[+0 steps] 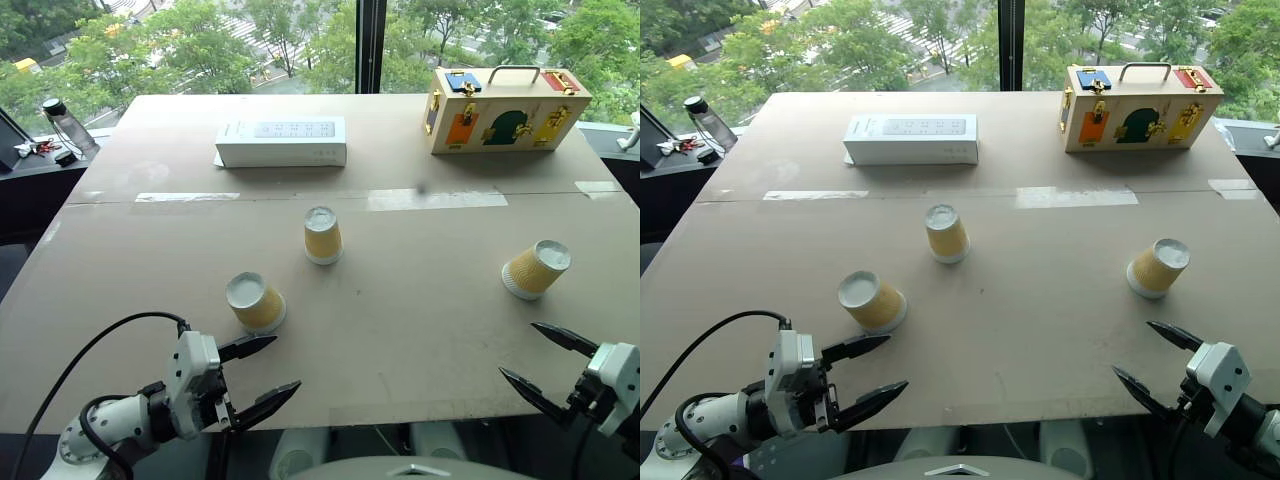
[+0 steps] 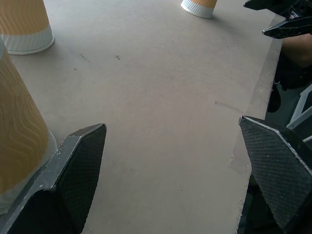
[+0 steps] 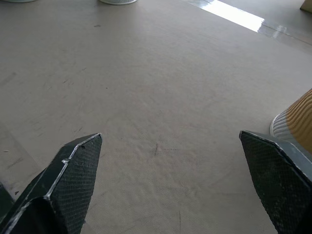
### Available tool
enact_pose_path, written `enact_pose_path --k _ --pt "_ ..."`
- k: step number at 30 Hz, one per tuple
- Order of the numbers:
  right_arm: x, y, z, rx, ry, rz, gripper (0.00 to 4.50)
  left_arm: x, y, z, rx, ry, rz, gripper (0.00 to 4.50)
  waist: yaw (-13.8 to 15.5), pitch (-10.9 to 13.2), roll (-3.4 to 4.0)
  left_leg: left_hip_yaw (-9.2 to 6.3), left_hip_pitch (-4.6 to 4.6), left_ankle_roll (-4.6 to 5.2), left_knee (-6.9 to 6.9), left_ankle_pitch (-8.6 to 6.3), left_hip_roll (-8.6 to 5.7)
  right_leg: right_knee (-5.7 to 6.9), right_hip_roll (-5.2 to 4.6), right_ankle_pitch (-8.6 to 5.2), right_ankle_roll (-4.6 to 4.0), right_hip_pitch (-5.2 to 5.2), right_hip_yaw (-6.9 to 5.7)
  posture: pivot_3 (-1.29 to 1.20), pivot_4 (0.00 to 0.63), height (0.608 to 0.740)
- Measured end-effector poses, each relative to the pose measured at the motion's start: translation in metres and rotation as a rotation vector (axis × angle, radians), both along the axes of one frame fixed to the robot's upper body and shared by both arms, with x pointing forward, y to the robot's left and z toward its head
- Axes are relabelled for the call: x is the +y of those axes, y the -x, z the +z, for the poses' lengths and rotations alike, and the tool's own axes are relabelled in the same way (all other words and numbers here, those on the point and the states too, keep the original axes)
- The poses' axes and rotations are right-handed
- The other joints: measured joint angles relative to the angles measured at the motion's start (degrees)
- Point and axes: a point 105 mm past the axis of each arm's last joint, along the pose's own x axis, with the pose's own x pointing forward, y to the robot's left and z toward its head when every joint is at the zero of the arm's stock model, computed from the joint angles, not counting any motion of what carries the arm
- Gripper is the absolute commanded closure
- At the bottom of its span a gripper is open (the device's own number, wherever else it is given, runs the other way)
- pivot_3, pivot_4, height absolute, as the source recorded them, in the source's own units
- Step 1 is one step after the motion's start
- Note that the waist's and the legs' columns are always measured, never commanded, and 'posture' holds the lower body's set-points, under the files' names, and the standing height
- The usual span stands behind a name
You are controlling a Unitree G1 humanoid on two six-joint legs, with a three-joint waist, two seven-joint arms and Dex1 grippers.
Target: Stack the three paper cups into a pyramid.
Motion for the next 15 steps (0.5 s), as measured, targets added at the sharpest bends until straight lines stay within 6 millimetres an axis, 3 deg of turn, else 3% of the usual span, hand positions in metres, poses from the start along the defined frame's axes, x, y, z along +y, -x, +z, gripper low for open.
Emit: enact_pose_path --k 3,6,9,15 --pt "0.005 -0.007 0.004 -0.015 -0.029 0.001 0.04 0.000 -0.003 0.001 -0.009 0.010 0.023 0.00 -0.07 0.01 0.00 -0.05 0.01 0.00 0.00 0.00 0.04 0.00 0.00 0.00 0.00 -0.01 0.00 0.00 0.150 0.740" --pt "0.037 -0.023 0.027 -0.094 -0.129 0.097 0.04 0.002 -0.014 0.011 -0.055 0.090 0.105 0.00 -0.39 0.01 0.01 -0.06 0.12 -0.01 0.00 -0.01 0.20 0.04 -0.02 0.01 0.01 -0.03 -0.10 0.00 0.150 0.740" --pt "0.052 -0.027 0.040 -0.116 -0.169 0.163 0.04 0.011 -0.016 0.012 -0.046 0.127 0.194 0.00 -0.16 0.03 0.00 -0.03 0.03 -0.06 0.00 -0.04 0.18 0.00 0.00 0.01 -0.01 -0.06 -0.24 0.00 0.150 0.740" --pt "0.081 -0.020 0.059 -0.115 -0.215 0.357 0.04 0.028 0.002 0.002 0.015 0.110 0.290 0.00 0.22 0.07 -0.07 0.08 -0.05 -0.05 0.01 -0.11 0.16 -0.07 0.01 0.00 -0.04 -0.08 -0.33 0.00 0.150 0.740"
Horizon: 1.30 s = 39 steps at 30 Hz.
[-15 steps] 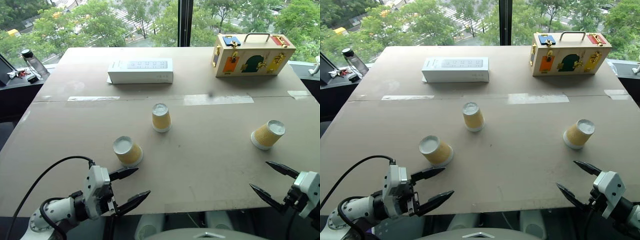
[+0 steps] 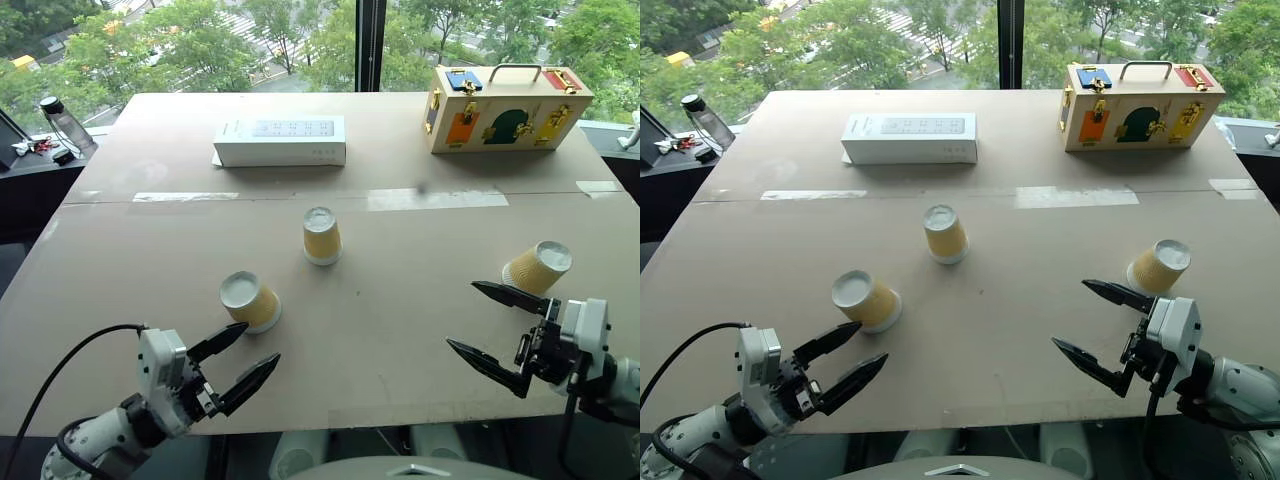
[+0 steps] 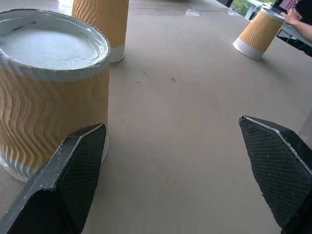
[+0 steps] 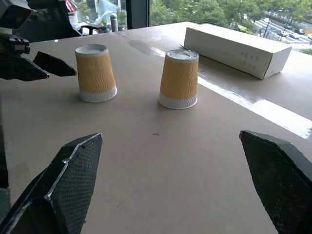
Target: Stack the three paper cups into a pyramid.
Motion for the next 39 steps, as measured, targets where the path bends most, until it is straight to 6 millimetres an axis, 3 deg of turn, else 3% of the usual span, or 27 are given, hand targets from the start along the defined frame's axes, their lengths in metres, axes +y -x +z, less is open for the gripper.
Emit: enact_pose_path --k 4,11,18,22,34,37,39 --pt "0.006 0.005 0.000 0.015 0.015 0.064 0.04 0.018 0.005 -0.008 0.020 -0.029 0.082 0.00 0.19 0.03 -0.06 0.01 0.02 -0.01 0.04 -0.01 0.02 0.00 0.00 0.00 0.01 0.02 -0.02 0.00 0.150 0.740" --pt "0.009 0.011 -0.001 0.024 0.029 0.122 0.04 0.030 -0.031 0.010 -0.113 -0.068 0.149 0.00 0.98 0.03 -0.14 0.01 -0.01 0.00 0.10 -0.01 0.08 0.01 0.02 0.00 0.01 0.07 -0.16 0.00 0.150 0.740" --pt "0.009 0.012 -0.003 0.027 0.024 0.109 0.04 0.044 -0.051 0.008 -0.132 -0.102 0.104 0.00 0.82 0.04 -0.12 0.07 -0.02 -0.01 0.09 -0.01 0.07 0.01 0.07 0.01 0.00 0.05 -0.13 0.00 0.150 0.740" --pt "0.007 0.013 -0.006 0.030 0.020 0.077 0.04 0.041 -0.057 0.002 -0.132 -0.110 0.042 0.00 0.92 0.04 -0.13 0.06 0.00 -0.01 0.10 -0.01 0.08 0.03 0.07 0.01 0.00 0.06 -0.13 0.00 0.150 0.740" --pt "0.006 0.017 -0.013 0.041 0.027 0.026 0.04 0.026 -0.085 0.009 -0.195 -0.091 -0.101 0.00 0.83 0.02 -0.12 0.05 0.01 -0.01 0.10 -0.01 0.09 0.06 0.08 0.03 -0.01 0.05 -0.12 0.00 0.150 0.740" --pt "0.006 0.018 -0.013 0.043 0.031 0.018 0.00 0.019 -0.087 0.009 -0.196 -0.083 -0.150 0.86 0.84 0.02 -0.13 0.06 0.01 -0.01 0.10 -0.01 0.09 0.06 0.08 0.02 0.00 0.06 -0.12 0.00 0.150 0.740" --pt "0.007 0.019 -0.013 0.043 0.032 0.016 0.00 0.017 -0.087 0.008 -0.193 -0.079 -0.175 1.72 0.81 0.02 -0.13 0.06 0.02 -0.01 0.10 -0.01 0.09 0.06 0.08 0.03 -0.01 0.05 -0.11 0.00 0.150 0.740"
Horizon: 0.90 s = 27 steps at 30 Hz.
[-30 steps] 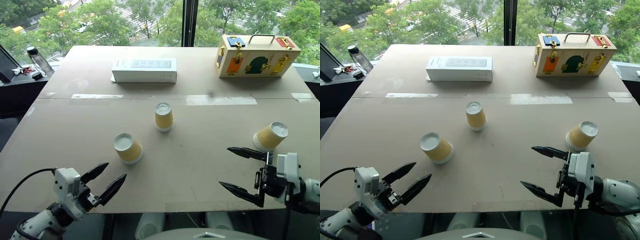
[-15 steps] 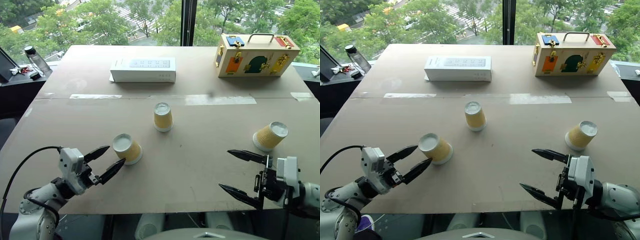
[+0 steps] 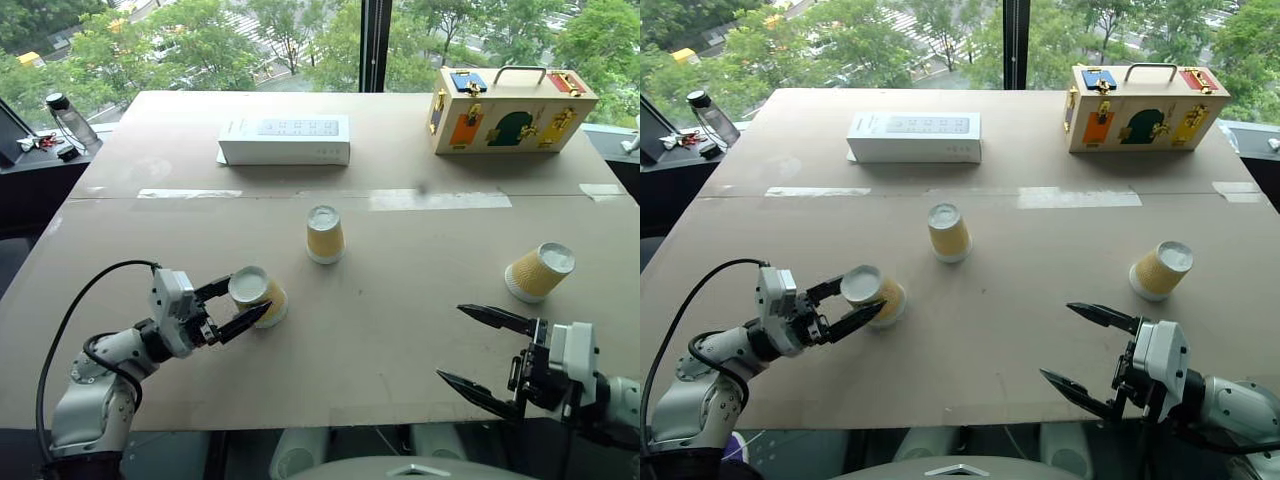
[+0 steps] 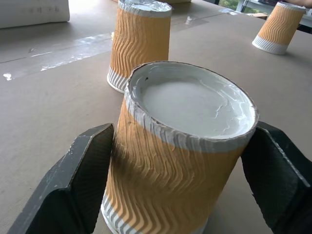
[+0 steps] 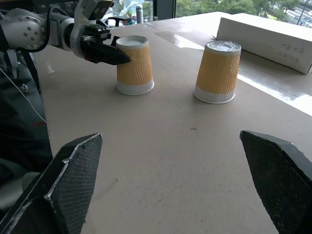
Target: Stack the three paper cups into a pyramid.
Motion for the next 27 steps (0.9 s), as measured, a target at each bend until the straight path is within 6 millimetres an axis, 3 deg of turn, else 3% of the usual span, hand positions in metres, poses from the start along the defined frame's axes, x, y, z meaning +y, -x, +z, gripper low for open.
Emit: enact_pose_path --k 1,6,11,22,27 --pt "0.000 0.000 0.000 0.000 0.001 -0.002 0.00 -0.001 0.000 0.000 0.001 -0.003 -0.015 1.96 0.00 0.00 0.00 -0.01 0.00 0.00 0.00 0.00 0.00 0.00 0.00 0.00 0.00 0.00 0.00 0.00 0.150 0.740" --pt "-0.002 -0.001 0.000 -0.001 -0.003 -0.025 0.00 -0.009 0.001 0.001 0.013 -0.017 -0.088 1.97 0.02 0.00 0.01 -0.01 0.00 0.00 0.00 0.00 0.00 0.00 0.00 0.00 0.00 0.00 0.00 0.00 0.150 0.740" --pt "-0.003 -0.003 -0.001 -0.004 -0.008 -0.054 0.00 -0.033 0.000 0.004 0.033 -0.025 -0.188 1.97 0.17 0.02 0.02 -0.05 -0.02 0.00 0.00 0.00 0.00 0.01 -0.01 0.00 0.00 0.00 -0.03 0.00 0.150 0.740" --pt "-0.016 0.005 -0.008 0.020 0.002 -0.198 0.00 -0.141 -0.038 0.047 0.000 -0.013 -0.427 1.97 0.07 0.04 0.05 -0.05 -0.03 0.00 0.04 0.01 -0.20 0.05 0.06 0.15 0.24 0.01 -0.01 0.00 0.150 0.740" --pt "-0.028 0.010 -0.010 0.022 0.024 -0.277 0.00 -0.182 -0.046 0.043 0.024 -0.004 -0.513 1.97 -0.16 0.03 0.06 -0.02 -0.01 0.00 0.07 0.01 -0.26 0.05 0.05 0.15 0.26 0.03 0.05 0.00 0.150 0.740"
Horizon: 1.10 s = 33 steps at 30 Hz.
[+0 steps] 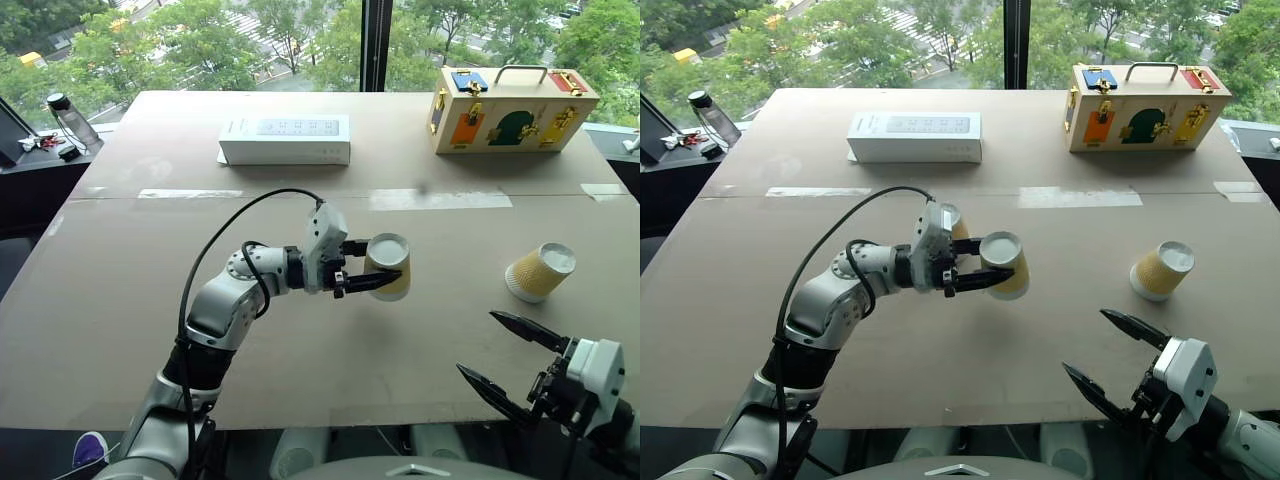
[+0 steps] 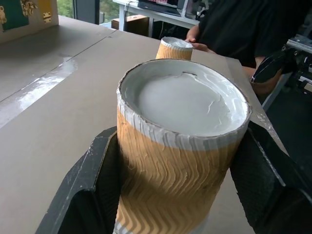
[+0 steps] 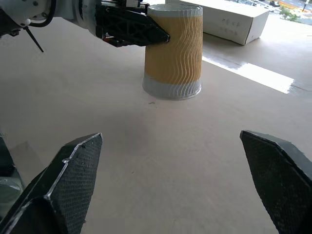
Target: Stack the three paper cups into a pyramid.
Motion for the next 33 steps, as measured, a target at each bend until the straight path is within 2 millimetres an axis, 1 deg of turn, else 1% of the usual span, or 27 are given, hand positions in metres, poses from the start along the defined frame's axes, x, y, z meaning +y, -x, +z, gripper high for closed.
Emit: enact_pose_path --k 3,7,15,17,19,20,21,22,25,27,29,30,31,33 --pt "-0.002 0.003 -0.001 0.005 0.006 -0.032 0.00 -0.017 0.000 -0.011 0.012 -0.023 -0.033 1.97 -0.11 0.00 0.04 -0.02 0.00 0.00 0.00 0.00 0.03 0.01 0.02 -0.01 -0.02 -0.01 -0.01 0.00 0.150 0.740" --pt "0.001 0.007 0.003 -0.009 0.006 -0.047 0.00 -0.031 -0.005 -0.017 0.005 -0.035 -0.039 1.97 0.12 0.00 0.04 -0.03 -0.01 0.00 0.01 0.00 0.03 0.01 0.02 -0.05 -0.06 -0.01 -0.02 0.00 0.150 0.740" --pt "-0.001 0.013 -0.001 0.008 0.011 -0.089 0.00 -0.040 -0.025 -0.032 -0.047 -0.088 0.046 1.97 0.23 0.00 0.04 -0.03 -0.04 0.00 0.02 0.00 0.00 0.00 -0.01 -0.04 -0.04 -0.01 -0.02 0.00 0.150 0.740" --pt "-0.002 0.012 -0.001 0.004 0.012 -0.097 0.00 -0.044 -0.028 -0.033 -0.058 -0.086 0.054 1.97 0.24 0.00 0.03 -0.04 -0.05 0.00 0.02 0.00 0.00 0.00 -0.01 -0.03 -0.03 -0.01 -0.02 0.00 0.150 0.740" --pt "-0.002 0.012 -0.001 0.002 0.016 -0.099 0.00 -0.048 -0.027 -0.034 -0.044 -0.072 0.048 0.94 0.23 0.00 0.03 -0.04 -0.05 0.00 0.02 0.00 0.00 0.00 -0.01 -0.03 -0.03 -0.01 -0.02 0.00 0.150 0.740" --pt "-0.002 0.012 -0.001 0.001 0.018 -0.100 0.00 -0.049 -0.027 -0.034 -0.038 -0.066 0.045 0.65 0.23 0.00 0.04 -0.05 -0.05 0.00 0.02 0.00 0.00 0.00 -0.01 -0.03 -0.03 -0.01 -0.02 0.00 0.150 0.740" --pt "-0.002 0.012 -0.001 -0.001 0.020 -0.100 0.00 -0.049 -0.027 -0.033 -0.032 -0.058 0.044 0.21 0.20 0.00 0.04 -0.05 -0.05 0.00 0.02 0.00 0.00 0.00 -0.01 -0.03 -0.03 -0.02 -0.03 0.00 0.150 0.740" --pt "-0.002 0.011 0.000 -0.004 0.020 -0.100 0.00 -0.048 -0.028 -0.031 -0.028 -0.049 0.048 0.09 0.14 0.00 0.04 -0.05 -0.05 0.00 0.02 0.00 0.01 0.00 -0.01 -0.03 -0.03 -0.02 -0.03 0.00 0.150 0.740" --pt "-0.001 0.009 0.002 -0.018 0.019 -0.097 0.00 -0.042 -0.027 -0.019 -0.021 0.002 0.057 0.09 0.08 0.00 0.04 -0.05 -0.05 0.00 0.02 0.00 0.02 0.00 -0.01 -0.03 -0.03 -0.03 -0.03 0.00 0.150 0.740" --pt "-0.001 0.008 0.003 -0.025 0.019 -0.092 0.00 -0.032 -0.021 -0.003 -0.015 0.066 0.057 0.09 -0.01 0.00 0.04 -0.05 -0.05 0.00 0.02 0.00 0.09 0.00 0.00 -0.02 -0.04 -0.04 -0.03 0.00 0.150 0.740" --pt "0.000 0.007 0.003 -0.031 0.017 -0.085 0.00 -0.015 -0.015 0.011 -0.022 0.103 0.065 0.09 -0.07 -0.01 0.07 -0.05 -0.03 0.00 0.00 0.00 0.14 0.01 0.00 0.01 -0.09 -0.04 -0.03 0.00 0.150 0.740" --pt "0.001 0.006 0.004 -0.034 0.016 -0.082 0.00 -0.006 -0.013 0.015 -0.024 0.112 0.077 0.09 -0.08 -0.03 0.10 -0.05 -0.02 0.00 0.00 0.00 0.15 0.01 0.00 0.06 -0.19 -0.04 -0.03 0.00 0.150 0.740" --pt "0.003 0.005 0.005 -0.042 0.011 -0.073 0.00 0.013 -0.006 0.017 -0.015 0.126 0.106 0.09 -0.41 -0.04 0.13 -0.04 0.00 0.00 -0.02 0.00 0.20 0.01 0.00 0.00 -0.30 -0.04 0.00 0.00 0.150 0.740" --pt "0.003 0.004 0.004 -0.041 0.008 -0.068 0.00 0.034 0.000 0.017 0.007 0.143 0.155 0.09 -0.30 -0.03 0.17 -0.05 -0.01 0.00 -0.01 0.00 0.21 0.00 -0.02 -0.06 -0.34 -0.03 -0.01 0.00 0.150 0.740"
